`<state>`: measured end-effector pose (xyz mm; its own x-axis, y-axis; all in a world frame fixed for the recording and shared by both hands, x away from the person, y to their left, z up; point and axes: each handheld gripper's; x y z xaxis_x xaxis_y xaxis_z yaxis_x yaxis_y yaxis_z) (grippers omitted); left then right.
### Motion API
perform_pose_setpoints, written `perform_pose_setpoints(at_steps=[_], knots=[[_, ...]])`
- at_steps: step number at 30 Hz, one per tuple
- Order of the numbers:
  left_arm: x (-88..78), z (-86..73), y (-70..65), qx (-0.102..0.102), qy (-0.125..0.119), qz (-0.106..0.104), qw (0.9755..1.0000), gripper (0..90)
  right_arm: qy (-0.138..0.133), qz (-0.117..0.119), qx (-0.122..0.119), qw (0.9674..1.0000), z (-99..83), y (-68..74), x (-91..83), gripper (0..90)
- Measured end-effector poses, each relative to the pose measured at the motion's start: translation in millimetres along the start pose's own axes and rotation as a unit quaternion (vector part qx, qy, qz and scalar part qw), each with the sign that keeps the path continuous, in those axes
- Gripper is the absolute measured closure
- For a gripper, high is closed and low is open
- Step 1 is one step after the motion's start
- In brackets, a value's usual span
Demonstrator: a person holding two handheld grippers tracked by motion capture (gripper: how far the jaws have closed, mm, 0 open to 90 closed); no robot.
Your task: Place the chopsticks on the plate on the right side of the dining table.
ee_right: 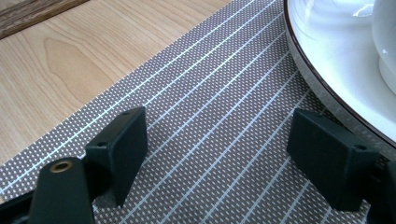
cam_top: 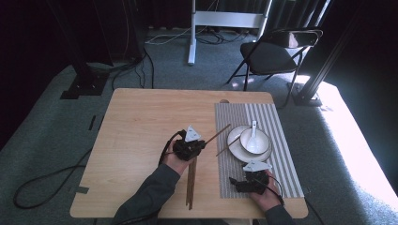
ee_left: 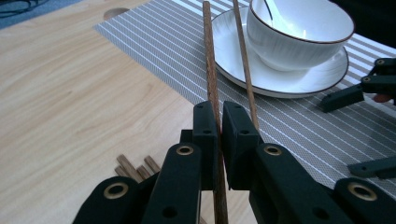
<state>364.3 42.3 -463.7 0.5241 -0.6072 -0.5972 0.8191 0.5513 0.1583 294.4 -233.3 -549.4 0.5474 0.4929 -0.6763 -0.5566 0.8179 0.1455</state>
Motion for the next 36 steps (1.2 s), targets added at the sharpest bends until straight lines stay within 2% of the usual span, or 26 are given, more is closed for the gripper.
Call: perform_pose_setpoints(at_steps=[16, 26, 36], knots=[[25.1, 22.8, 4.9, 0.008, 0.003, -0.007, 0.9999, 85.1, -0.002, 0.0, -0.002, 1.0, -0.2, 0.7, -0.2, 20.5], [39.6, 29.9, 5.9, 0.009, 0.007, -0.007, 0.9999, 85.1, -0.004, -0.004, -0.006, 1.0, -0.5, 1.8, -0.4, 19.9], [52.4, 34.6, 7.3, 0.005, 0.008, -0.009, 0.9999, 85.1, -0.001, -0.001, 0.001, 1.0, -0.1, 0.7, -0.1, 19.6]])
Point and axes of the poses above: each handheld gripper's, and its own axes: x roughly forward along the jaws, z roughly out of its top, y roughly to its left, and after that the axes turned 12 degrees about x, right-handed
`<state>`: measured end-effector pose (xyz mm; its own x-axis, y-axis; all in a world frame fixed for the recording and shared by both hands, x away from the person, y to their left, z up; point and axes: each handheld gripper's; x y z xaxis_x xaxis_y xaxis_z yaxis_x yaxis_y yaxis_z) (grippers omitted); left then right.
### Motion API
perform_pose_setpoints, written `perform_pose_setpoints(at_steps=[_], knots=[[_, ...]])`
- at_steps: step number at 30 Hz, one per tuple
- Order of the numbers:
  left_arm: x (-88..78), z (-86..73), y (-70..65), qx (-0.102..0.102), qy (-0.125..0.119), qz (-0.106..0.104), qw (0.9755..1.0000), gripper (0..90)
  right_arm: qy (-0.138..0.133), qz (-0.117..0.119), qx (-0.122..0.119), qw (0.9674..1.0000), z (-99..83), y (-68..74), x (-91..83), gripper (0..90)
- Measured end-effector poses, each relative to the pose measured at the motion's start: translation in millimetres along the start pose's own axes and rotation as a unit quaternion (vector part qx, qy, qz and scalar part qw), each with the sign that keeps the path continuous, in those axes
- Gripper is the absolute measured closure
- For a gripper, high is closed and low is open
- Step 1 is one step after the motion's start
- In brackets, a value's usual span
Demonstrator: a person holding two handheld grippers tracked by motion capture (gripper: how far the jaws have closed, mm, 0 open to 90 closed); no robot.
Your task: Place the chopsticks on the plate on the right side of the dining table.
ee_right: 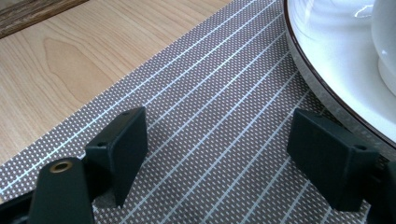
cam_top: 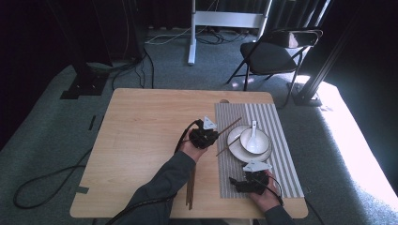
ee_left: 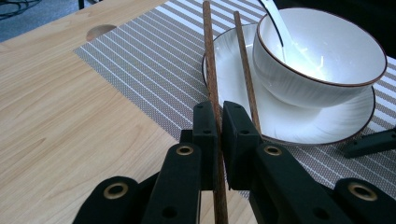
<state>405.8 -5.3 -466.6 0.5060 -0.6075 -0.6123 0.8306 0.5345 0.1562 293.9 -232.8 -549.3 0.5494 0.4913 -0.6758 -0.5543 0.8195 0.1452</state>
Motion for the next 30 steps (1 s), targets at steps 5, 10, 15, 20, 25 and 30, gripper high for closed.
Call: perform_pose_setpoints(at_steps=[5, 10, 15, 20, 25, 30], knots=[[8.3, 2.5, -1.1, 0.001, 0.002, -0.003, 1.0, 85.1, 0.001, 0.001, 0.001, 1.0, 0.0, -0.3, 0.1, 19.6], [16.1, 4.9, -1.5, -0.001, 0.004, -0.006, 1.0, 85.1, 0.001, 0.001, 0.002, 1.0, 0.1, -0.3, 0.1, 19.6], [24.6, 6.3, -1.1, -0.003, 0.009, -0.007, 0.9999, 85.1, 0.001, 0.001, 0.002, 1.0, 0.1, -0.6, 0.2, 19.6], [31.5, 7.7, -3.1, -0.004, 0.011, -0.01, 0.9999, 85.1, 0.001, 0.001, 0.003, 1.0, 0.2, -0.6, 0.3, 19.5], [36.4, 10.5, -5.8, 0.0, 0.008, -0.015, 0.9999, 85.1, 0.001, 0.001, 0.002, 1.0, 0.2, -0.6, 0.3, 19.5], [42.5, 9.3, -5.2, -0.001, 0.011, -0.017, 0.9998, 85.1, 0.001, 0.001, 0.002, 1.0, 0.2, -0.6, 0.3, 19.5]])
Point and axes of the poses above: each handheld gripper's, and its own axes: x roughly forward along the jaws, z roughly out of its top, y roughly to its left, and after that the axes turned 12 degrees about x, right-handed
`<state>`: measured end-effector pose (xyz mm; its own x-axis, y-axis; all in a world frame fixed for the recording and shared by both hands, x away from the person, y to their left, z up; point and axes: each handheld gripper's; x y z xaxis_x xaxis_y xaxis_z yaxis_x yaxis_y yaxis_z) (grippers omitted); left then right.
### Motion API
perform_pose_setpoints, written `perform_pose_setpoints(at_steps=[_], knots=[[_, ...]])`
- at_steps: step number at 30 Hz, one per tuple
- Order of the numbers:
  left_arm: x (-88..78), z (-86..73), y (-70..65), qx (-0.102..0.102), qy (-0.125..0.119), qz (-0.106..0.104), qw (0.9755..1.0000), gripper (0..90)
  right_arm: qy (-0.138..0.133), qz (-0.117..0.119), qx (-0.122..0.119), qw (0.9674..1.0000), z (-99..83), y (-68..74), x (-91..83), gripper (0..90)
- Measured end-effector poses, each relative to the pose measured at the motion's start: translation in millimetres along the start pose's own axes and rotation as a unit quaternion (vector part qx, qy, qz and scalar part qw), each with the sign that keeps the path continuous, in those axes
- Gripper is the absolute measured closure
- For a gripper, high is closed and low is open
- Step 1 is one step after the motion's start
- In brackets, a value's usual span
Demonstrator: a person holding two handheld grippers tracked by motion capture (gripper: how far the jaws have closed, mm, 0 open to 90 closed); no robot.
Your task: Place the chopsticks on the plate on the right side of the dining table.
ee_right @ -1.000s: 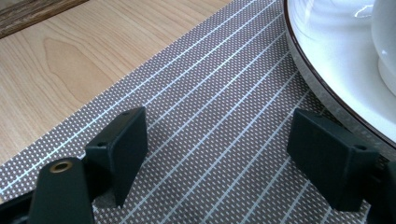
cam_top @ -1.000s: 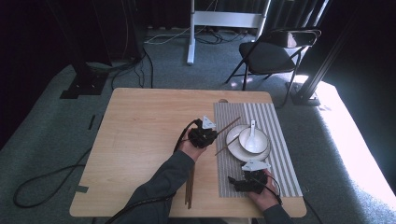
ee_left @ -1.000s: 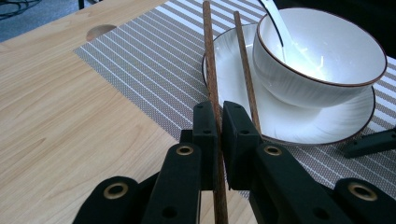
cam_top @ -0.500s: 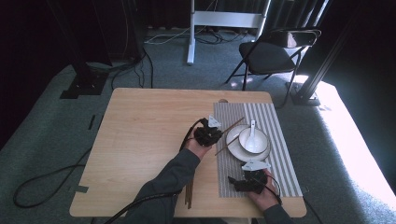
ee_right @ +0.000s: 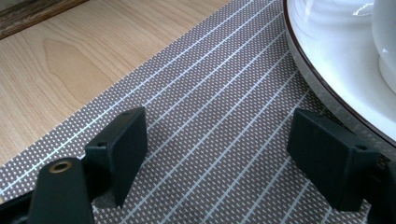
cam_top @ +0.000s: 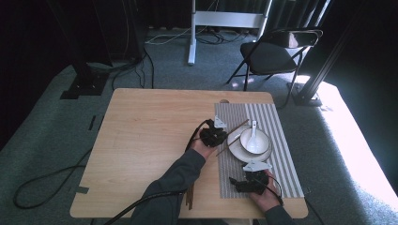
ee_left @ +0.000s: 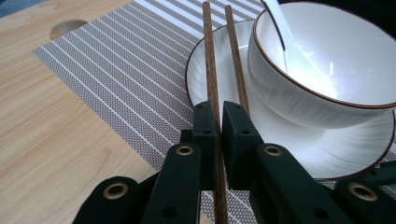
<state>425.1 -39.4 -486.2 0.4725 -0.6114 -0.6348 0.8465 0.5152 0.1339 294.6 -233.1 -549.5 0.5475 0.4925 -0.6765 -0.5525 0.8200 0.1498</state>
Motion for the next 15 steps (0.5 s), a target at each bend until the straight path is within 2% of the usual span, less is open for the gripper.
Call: perform_pose_setpoints(at_steps=[15], knots=[[13.6, 2.1, -3.2, 0.0, 0.01, -0.007, 0.9999, 85.1, 0.0, -0.001, 0.0, 1.0, 0.0, 0.0, -0.1, 19.5]])
Point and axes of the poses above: each handheld gripper's, and its own axes: x roughly forward along the jaws, z roughly out of its top, y roughly to its left, and after that the axes turned 12 degrees about x, right-handed
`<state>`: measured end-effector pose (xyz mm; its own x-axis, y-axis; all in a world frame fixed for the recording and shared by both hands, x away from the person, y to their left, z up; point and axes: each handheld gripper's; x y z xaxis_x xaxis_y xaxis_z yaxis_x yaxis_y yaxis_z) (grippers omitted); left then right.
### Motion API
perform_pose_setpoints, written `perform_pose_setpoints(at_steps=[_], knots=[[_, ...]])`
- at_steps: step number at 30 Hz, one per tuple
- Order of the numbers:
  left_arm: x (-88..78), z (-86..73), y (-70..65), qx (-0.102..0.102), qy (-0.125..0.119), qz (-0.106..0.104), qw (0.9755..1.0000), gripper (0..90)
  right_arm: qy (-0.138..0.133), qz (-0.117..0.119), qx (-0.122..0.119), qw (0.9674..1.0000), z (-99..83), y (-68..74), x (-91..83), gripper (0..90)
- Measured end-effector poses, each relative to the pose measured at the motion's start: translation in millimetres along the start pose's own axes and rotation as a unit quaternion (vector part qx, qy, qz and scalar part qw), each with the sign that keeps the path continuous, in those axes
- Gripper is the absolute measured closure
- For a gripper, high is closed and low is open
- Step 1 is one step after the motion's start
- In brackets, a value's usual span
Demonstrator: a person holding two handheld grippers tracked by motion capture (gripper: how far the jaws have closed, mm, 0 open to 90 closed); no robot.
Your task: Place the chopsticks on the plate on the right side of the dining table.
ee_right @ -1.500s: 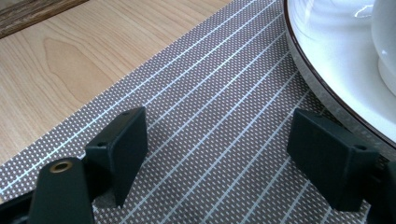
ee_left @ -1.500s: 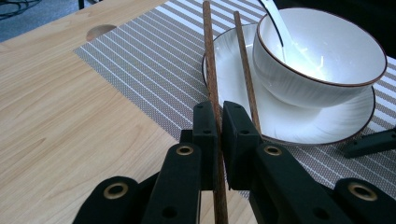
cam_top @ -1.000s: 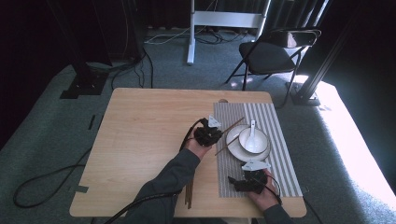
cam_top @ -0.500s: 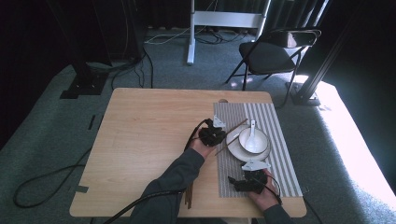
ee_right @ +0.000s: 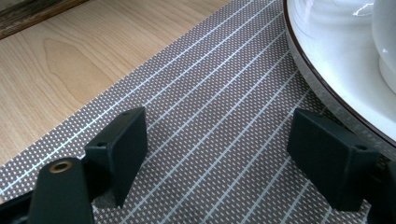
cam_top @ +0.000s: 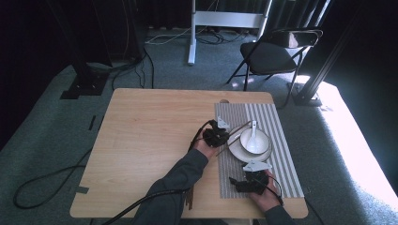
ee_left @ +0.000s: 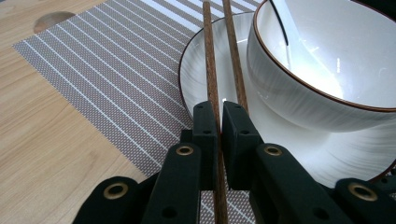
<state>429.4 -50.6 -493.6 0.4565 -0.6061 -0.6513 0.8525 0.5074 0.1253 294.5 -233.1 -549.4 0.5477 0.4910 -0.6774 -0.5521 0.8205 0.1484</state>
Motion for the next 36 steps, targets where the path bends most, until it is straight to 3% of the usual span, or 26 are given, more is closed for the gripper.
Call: perform_pose_setpoints(at_steps=[16, 36], knots=[[7.7, 6.6, -3.5, 0.005, 0.005, -0.006, 1.0, 85.1, 0.0, 0.0, 0.0, 1.0, 0.0, 0.1, -0.1, 19.5], [21.4, 8.4, -0.4, -0.002, 0.018, -0.02, 0.9996, 85.0, -0.001, 0.0, -0.001, 1.0, -0.2, 0.4, -0.2, 19.8]])
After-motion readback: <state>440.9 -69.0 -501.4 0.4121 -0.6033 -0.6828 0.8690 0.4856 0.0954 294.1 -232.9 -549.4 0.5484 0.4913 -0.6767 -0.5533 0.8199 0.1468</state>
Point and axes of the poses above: each handheld gripper's, and its own axes: x roughly forward along the jaws, z roughly out of its top, y roughly to its left, and after that the axes turned 12 degrees about x, right-handed
